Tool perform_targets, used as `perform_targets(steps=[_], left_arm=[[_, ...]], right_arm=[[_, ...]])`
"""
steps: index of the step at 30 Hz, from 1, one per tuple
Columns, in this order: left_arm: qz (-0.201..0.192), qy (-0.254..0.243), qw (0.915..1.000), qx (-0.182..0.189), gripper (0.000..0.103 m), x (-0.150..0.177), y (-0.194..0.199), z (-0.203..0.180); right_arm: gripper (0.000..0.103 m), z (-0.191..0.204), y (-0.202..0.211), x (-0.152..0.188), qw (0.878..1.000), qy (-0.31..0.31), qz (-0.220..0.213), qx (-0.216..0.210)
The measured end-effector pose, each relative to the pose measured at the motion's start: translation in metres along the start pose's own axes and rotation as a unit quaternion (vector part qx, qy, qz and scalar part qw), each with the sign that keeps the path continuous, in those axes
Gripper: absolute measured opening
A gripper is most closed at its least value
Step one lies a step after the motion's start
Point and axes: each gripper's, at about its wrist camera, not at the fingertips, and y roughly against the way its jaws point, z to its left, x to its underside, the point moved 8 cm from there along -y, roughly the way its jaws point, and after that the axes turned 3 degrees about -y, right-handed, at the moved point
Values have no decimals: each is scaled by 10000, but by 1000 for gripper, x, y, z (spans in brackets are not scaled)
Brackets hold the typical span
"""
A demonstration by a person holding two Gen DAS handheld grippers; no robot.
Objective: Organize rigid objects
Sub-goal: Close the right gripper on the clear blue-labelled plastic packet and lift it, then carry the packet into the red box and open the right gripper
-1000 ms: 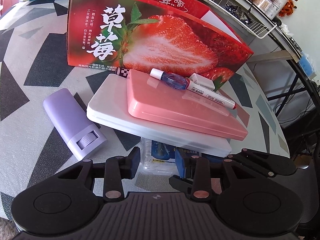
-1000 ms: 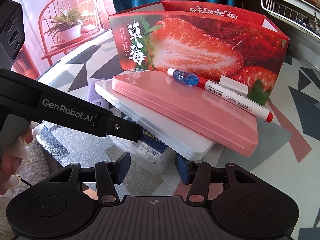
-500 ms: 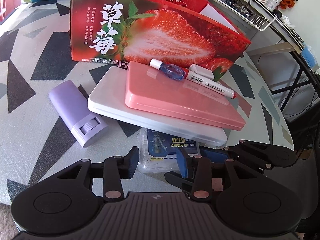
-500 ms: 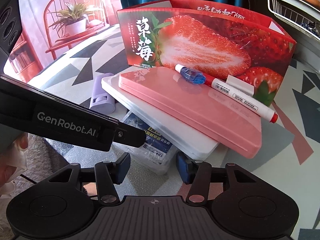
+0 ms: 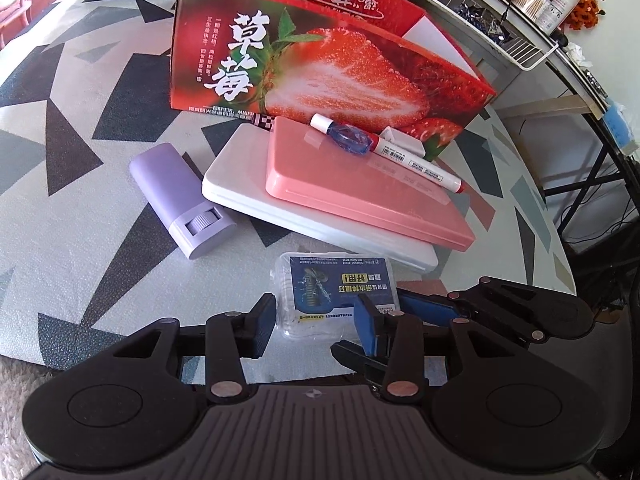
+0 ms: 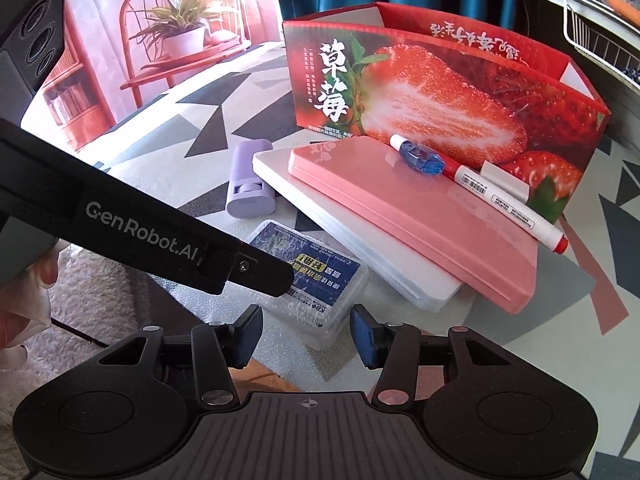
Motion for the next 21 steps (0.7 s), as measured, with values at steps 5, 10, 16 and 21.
perform_targets(steps=[5, 10, 16, 21], left_arm=[[-209, -96, 9997, -29, 44, -6, 18, -4], [-415, -186, 9990, 5, 44, -21, 30, -11], [-624, -254, 9977, 112, 44, -43, 39, -18], [-869, -437, 9952, 109, 44, -66, 45, -26]], right_arm=[[45, 8, 16, -9, 9992, 253, -288, 104], [44, 11, 29, -19, 9973, 412, -565, 205], [44, 3, 38, -37, 9945, 539, -835, 339], [43, -7, 45, -58, 9913, 587, -1090, 449]])
